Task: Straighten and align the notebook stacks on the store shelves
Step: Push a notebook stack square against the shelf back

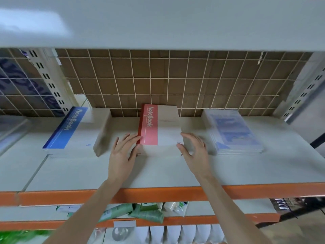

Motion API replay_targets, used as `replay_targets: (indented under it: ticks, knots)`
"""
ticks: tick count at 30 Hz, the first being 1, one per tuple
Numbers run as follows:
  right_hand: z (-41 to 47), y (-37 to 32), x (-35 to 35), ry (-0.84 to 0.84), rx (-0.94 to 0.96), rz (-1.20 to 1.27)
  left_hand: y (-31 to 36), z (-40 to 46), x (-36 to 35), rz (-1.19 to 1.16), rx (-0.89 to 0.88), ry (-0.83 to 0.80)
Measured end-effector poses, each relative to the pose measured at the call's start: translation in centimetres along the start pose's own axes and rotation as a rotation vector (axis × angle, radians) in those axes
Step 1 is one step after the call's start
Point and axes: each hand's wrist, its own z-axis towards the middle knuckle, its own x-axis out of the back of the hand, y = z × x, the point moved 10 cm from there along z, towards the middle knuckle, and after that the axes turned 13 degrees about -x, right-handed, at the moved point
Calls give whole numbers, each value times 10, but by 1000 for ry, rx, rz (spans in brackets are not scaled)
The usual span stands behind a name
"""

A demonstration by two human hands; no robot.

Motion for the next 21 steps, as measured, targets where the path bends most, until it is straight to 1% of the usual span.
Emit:
replay_targets:
  ticks: [12,16,21]
  knots:
    - [-2,2,1,-19,-19,13,-3,-3,9,16,11,87]
    - [0,9,-2,-53,-65,35,-3,-3,12,2,26,114]
    - [1,12,-2,-70,-93,56,-6,-3,11,-6,49,103]
